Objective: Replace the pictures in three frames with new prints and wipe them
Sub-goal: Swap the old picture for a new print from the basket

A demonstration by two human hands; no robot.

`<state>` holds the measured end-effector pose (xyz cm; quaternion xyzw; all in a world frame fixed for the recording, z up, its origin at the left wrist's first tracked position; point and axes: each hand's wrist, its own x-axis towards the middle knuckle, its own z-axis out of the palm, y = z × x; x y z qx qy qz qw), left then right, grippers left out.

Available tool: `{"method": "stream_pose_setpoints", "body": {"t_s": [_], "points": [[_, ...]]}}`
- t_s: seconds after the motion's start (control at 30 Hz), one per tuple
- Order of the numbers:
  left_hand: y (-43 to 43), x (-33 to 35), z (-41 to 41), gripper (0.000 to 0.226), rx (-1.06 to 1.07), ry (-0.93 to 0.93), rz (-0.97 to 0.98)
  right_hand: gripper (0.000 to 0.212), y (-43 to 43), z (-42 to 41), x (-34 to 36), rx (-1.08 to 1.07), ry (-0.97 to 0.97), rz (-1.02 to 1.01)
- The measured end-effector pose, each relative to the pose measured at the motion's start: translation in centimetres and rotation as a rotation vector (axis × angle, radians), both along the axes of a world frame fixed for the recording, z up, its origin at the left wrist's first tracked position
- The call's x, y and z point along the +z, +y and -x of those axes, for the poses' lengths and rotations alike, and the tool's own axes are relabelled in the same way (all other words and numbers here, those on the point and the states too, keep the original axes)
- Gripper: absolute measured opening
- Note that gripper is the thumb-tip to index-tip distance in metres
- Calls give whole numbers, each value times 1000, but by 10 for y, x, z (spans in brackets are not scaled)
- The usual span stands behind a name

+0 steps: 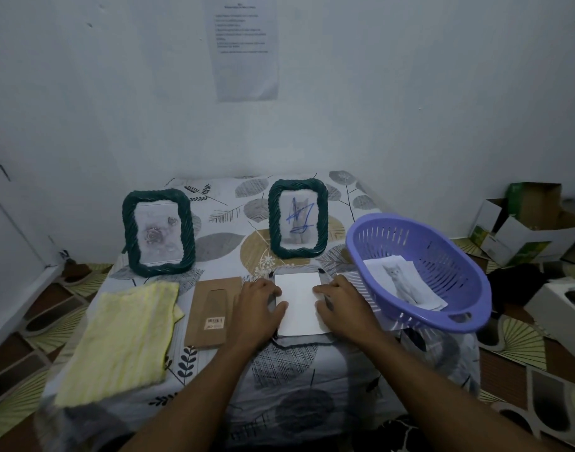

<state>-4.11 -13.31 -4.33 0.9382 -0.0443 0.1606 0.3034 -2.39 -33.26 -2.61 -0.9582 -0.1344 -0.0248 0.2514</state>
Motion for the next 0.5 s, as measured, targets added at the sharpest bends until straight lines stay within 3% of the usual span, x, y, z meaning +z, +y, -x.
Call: {"method": "stream_pose_setpoints", "body": {"t_s": [0.5], "points": [[4,-6,-3,25,-4,-6,66,34,-2,1,-14,-34,-103,-77]]}}
